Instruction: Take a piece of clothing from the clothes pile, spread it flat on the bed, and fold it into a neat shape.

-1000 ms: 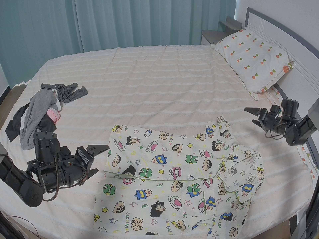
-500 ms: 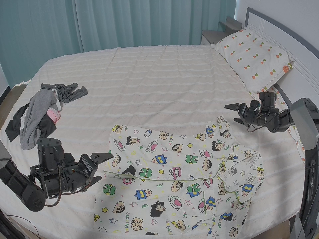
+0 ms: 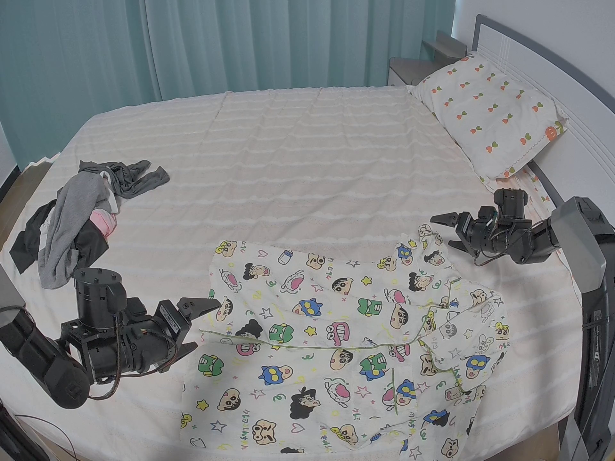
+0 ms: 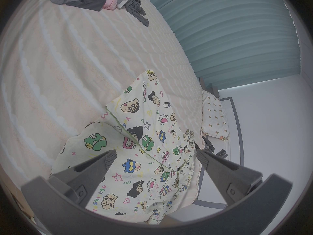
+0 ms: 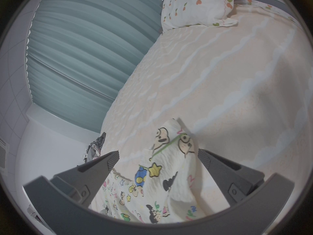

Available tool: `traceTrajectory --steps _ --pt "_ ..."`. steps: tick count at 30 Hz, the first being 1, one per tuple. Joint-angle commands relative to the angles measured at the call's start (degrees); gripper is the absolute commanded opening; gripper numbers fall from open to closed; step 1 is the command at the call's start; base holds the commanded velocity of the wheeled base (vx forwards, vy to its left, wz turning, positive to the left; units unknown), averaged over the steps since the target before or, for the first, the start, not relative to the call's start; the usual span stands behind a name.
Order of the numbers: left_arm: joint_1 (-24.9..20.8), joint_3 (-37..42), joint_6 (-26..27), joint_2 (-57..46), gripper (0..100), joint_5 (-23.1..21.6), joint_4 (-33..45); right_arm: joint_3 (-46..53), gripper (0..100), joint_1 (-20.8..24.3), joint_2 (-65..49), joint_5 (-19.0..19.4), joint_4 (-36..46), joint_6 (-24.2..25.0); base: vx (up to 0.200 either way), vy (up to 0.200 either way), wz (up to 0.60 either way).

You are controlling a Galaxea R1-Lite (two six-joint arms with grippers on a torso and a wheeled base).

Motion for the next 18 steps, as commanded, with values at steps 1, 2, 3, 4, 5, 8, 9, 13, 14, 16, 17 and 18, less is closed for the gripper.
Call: traceTrajectory --steps 1,2,3,4,5,8,9,13,14,16,17,18 --pt "0.01 -0.06 -0.11 0.90 100 0.01 -0.02 -0.06 100 0.24 2.07 -0.90 -0.06 -0.83 0.000 0.000 0.00" --pt "0.01 -0.06 -0.11 0.90 100 0.01 -0.02 -0.06 100 0.24 2.07 -0.90 -0.06 -0.83 0.000 0.000 0.00" --pt "-0.08 -0.15 -0.11 1.17 100 -0.08 -0.02 0.03 100 0.24 2.16 -1.16 -0.06 -0.92 0.000 0.000 0.00" --pt "-0.17 -0.24 -0.11 1.25 100 -0.08 -0.02 0.03 100 0.24 2.16 -1.16 -0.06 -0.92 0.000 0.000 0.00" --pt "-0.26 -0.24 -0.11 1.25 100 -0.08 -0.46 0.03 100 0.33 2.25 -1.16 -0.06 -0.92 0.000 0.000 0.00" --pt "-0.43 0.02 -0.11 1.60 100 0.01 -1.34 -0.32 100 0.51 2.60 -1.16 -0.06 -0.92 0.000 0.000 0.00" --pt "-0.43 0.11 -0.11 1.69 100 0.01 -1.34 -0.41 100 0.51 2.60 -1.16 -0.06 -0.92 0.000 0.000 0.00" --pt "-0.34 0.46 -0.11 2.22 100 0.01 -1.69 -0.41 0 0.51 2.69 -1.16 0.03 -1.00 0.000 0.000 0.00" --pt "-0.34 0.55 -0.11 2.40 100 0.09 -2.13 -0.41 0 0.51 2.78 -1.16 0.03 -0.92 0.000 0.000 0.00" --pt "-0.34 0.64 -0.11 2.48 100 0.09 -2.48 -0.32 0 0.42 2.78 -1.25 0.03 -0.92 0.000 0.000 0.00" --pt "-0.34 0.64 -0.11 2.48 100 0.09 -2.57 -0.32 0 0.42 2.78 -1.25 0.03 -0.92 0.000 0.000 0.00" --pt "-0.34 0.64 -0.11 2.57 100 0.09 -2.57 -0.32 0 0.33 2.78 -1.25 0.03 -0.92 0.000 0.000 0.00"
